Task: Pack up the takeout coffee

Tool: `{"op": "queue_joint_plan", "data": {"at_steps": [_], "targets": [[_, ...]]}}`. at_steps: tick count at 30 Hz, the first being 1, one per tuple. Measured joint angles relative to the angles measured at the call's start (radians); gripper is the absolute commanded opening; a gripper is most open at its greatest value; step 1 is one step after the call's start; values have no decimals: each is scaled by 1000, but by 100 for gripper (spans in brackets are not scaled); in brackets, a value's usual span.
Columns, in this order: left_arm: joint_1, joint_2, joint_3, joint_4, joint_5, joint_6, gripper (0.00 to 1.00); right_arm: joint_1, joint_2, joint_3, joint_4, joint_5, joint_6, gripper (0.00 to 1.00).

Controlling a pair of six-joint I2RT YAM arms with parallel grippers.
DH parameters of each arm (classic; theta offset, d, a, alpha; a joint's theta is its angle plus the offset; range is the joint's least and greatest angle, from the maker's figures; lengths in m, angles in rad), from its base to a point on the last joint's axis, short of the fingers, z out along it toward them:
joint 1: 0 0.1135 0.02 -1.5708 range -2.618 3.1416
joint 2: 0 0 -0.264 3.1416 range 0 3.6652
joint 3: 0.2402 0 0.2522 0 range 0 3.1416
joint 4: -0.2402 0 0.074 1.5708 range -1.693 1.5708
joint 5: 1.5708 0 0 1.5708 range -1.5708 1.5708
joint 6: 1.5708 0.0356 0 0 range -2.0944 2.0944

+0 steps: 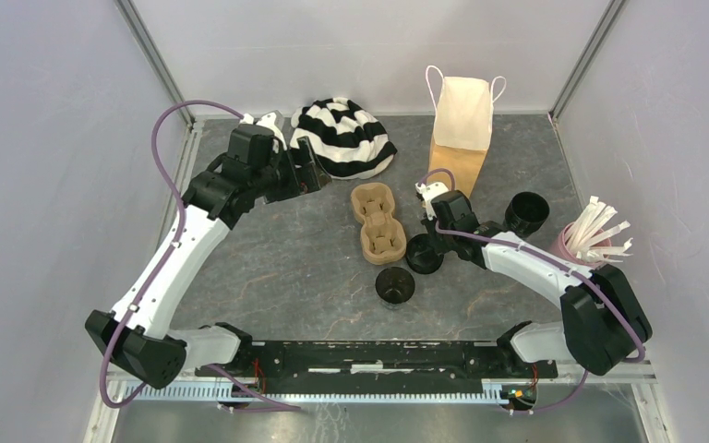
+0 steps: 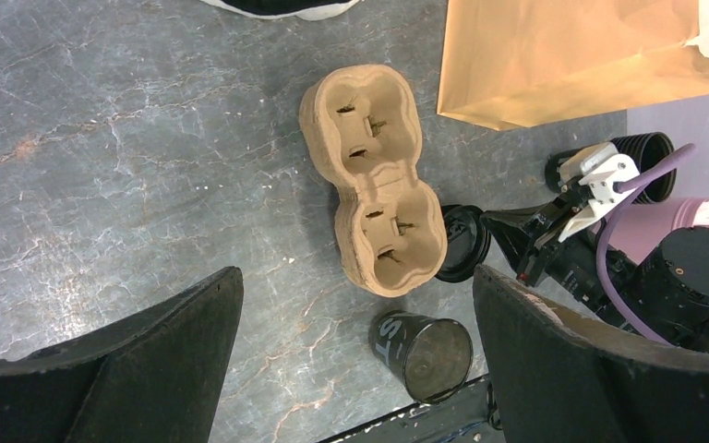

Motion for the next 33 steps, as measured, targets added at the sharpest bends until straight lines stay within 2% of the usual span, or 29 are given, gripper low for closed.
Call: {"op": "queue_joint_plan", "data": {"at_steps": [2, 18, 27, 33], "targets": [[0, 6, 4, 0, 0, 1, 100, 0, 0, 3, -5, 0, 0, 0], [0, 45, 21, 5, 35, 15, 98, 0, -104, 84, -101, 4, 15, 0], [-5, 137, 22, 92, 237, 13, 90, 0, -159, 97, -165, 14, 49, 0], [-64, 244, 21, 156, 346, 13, 85, 0, -199, 106, -221, 40, 50, 0]]}}
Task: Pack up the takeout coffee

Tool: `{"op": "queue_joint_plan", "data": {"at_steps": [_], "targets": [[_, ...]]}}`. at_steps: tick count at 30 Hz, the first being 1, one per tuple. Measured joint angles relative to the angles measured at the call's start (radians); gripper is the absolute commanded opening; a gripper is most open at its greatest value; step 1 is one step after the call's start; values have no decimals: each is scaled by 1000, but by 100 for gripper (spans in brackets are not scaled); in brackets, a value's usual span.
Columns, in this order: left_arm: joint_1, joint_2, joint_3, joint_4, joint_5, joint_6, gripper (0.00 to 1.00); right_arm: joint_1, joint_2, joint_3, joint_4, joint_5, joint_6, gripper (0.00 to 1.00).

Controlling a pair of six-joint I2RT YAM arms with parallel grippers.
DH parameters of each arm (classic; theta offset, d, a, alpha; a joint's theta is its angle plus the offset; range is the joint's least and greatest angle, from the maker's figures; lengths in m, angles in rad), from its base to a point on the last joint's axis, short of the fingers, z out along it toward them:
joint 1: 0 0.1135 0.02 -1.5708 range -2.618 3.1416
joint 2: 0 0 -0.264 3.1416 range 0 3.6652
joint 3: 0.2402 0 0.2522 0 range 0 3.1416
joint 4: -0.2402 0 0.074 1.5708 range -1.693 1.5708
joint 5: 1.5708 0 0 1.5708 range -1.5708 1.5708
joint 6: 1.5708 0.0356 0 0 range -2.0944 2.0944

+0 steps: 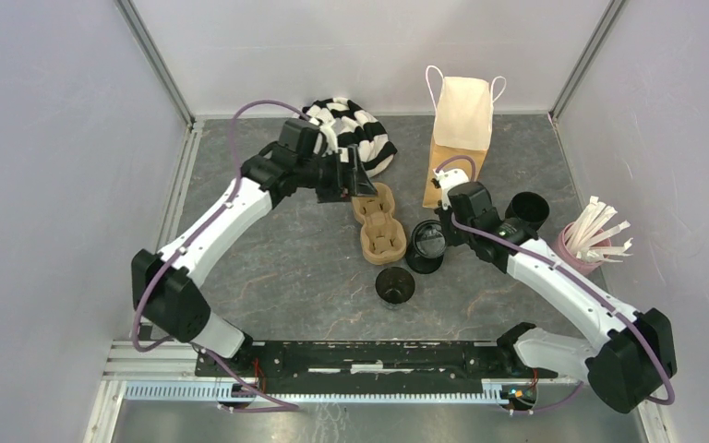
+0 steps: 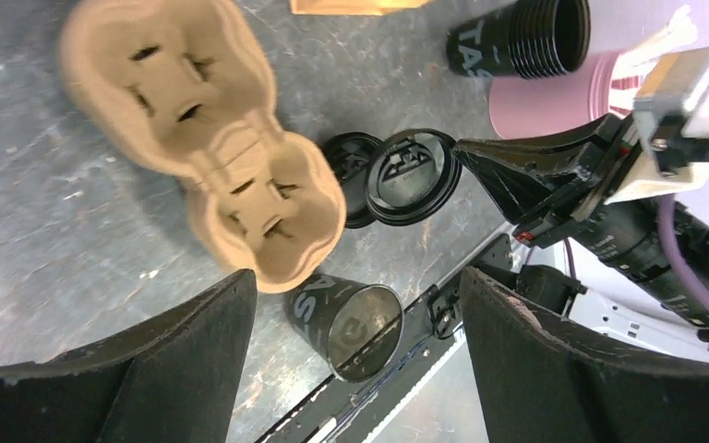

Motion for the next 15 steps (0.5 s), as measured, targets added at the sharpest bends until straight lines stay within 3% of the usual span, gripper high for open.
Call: {"op": "queue_joint_plan", "data": {"at_steps": [2, 10, 15], "targets": [[-27, 39, 2, 29, 36, -1, 83, 0, -14, 14, -12, 2, 0, 0], [-139, 244, 72, 158, 142, -51, 57, 0, -34, 98, -13, -11, 12, 0], [-170, 282, 76, 152, 120, -77, 52, 0, -34, 135, -10, -20, 18, 0]]}}
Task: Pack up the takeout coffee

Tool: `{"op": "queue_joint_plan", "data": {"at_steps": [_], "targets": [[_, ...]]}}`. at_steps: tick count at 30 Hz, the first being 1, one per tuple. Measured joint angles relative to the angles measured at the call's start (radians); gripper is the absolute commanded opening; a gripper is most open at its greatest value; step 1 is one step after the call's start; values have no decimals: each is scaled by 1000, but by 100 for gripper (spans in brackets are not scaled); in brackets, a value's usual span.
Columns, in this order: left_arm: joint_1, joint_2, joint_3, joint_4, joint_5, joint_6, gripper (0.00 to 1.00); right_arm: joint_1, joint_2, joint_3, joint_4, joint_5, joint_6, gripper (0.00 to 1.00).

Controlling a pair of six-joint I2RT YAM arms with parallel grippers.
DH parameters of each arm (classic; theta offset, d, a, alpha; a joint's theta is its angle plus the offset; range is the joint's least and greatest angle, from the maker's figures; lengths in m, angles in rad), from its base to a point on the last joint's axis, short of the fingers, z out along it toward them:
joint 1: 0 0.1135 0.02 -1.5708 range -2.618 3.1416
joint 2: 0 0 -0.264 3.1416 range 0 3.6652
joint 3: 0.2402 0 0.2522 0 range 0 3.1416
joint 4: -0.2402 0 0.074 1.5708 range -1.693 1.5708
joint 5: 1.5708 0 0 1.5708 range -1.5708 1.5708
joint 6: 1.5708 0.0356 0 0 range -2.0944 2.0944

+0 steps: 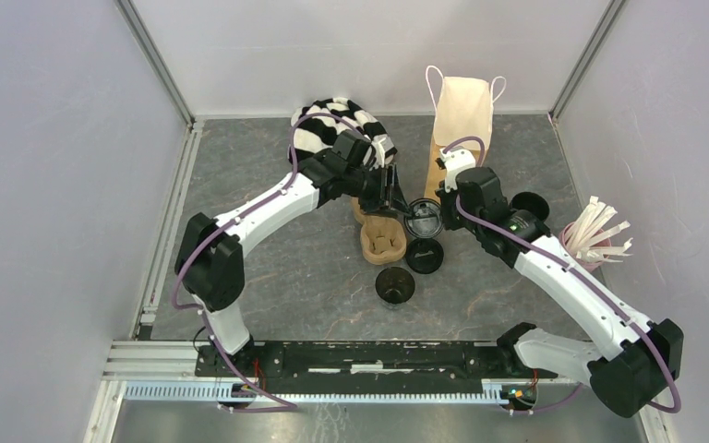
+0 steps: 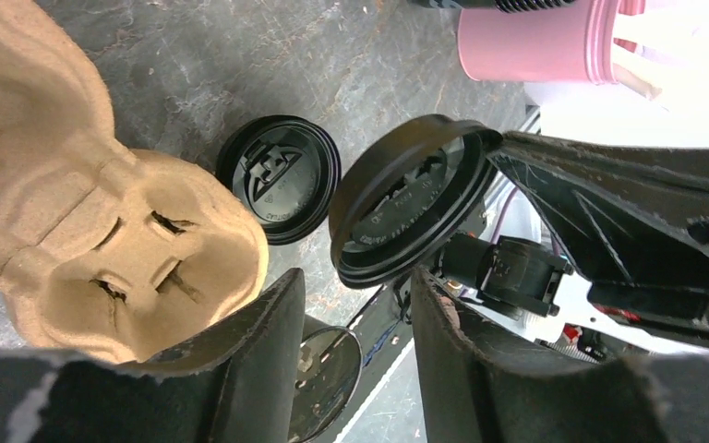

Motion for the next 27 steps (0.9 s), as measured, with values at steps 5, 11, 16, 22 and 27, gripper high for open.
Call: {"op": "queue_joint_plan", "data": {"at_steps": [5, 11, 16, 22, 27], "targets": [[-15, 26, 29, -5, -34, -8, 43, 0, -1, 3, 0, -9, 3, 0], [-37, 45, 45, -8, -64, -19, 31, 0, -6, 3, -1, -13, 3, 0], [-43, 59, 45, -11, -84, -34, 24, -2, -15, 3, 0, -17, 3, 0], [-54, 60, 45, -14, -111, -45, 2, -2, -18, 3, -1, -18, -5, 0], [-56, 60, 45, -19, -116, -47, 2, -3, -21, 24, -26, -31, -26, 36]]}}
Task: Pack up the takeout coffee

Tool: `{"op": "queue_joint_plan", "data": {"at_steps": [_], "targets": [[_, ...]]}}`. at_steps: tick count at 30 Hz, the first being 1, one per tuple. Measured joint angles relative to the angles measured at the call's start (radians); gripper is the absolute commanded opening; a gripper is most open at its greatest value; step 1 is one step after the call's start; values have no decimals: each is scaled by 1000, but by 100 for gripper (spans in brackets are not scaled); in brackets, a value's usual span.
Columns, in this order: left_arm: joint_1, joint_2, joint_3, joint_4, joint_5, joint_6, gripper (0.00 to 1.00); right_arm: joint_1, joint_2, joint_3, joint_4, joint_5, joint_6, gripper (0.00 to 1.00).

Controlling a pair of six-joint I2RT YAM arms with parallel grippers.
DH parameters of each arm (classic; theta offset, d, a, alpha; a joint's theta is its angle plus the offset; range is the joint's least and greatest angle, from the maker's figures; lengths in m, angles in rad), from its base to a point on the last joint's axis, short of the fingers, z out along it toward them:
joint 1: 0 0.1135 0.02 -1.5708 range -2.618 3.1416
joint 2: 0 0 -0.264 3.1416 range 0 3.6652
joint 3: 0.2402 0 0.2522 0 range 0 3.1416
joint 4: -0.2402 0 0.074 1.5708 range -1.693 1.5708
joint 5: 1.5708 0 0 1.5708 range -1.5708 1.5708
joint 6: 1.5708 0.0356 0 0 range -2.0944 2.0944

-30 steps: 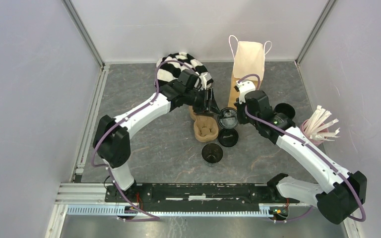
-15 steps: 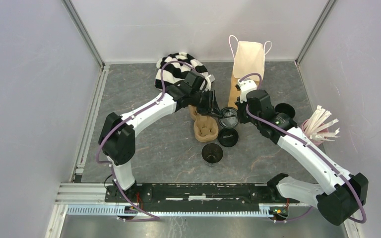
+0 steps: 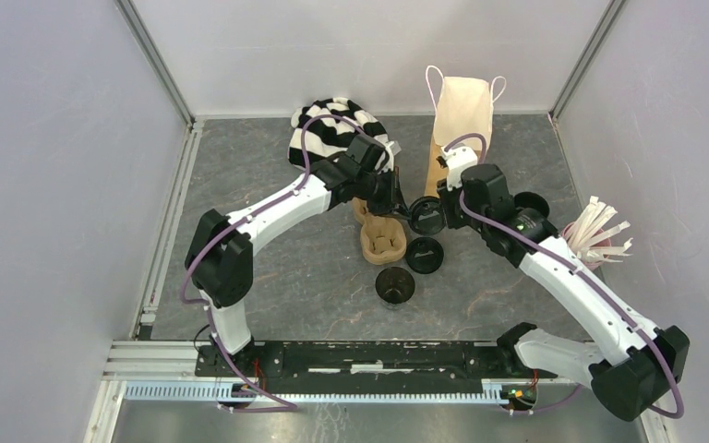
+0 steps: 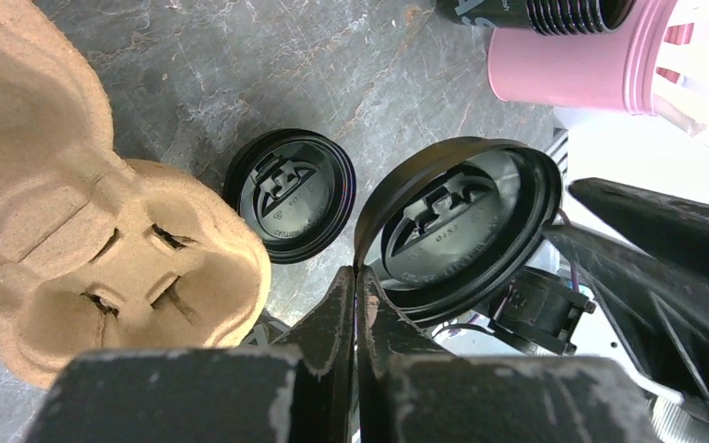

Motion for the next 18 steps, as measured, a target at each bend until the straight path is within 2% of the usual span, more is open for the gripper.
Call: {"op": "queue_joint_plan", "data": {"at_steps": [6, 11, 15, 17, 18], "targets": [[24, -39, -20, 31, 21, 2, 2, 0, 19, 193, -107, -56, -20, 55], [109, -217, -163, 167, 127, -12, 2, -14, 60, 439, -155, -151, -1, 70], [189, -357, -279, 404, 241, -121, 2, -62, 90, 598, -148, -309, 68, 80], [221, -408, -358, 597, 299, -236, 2, -113, 83, 617, -86, -455, 150, 82], [239, -429, -405, 730, 328, -315, 2, -119, 82, 617, -77, -474, 164, 82]]}}
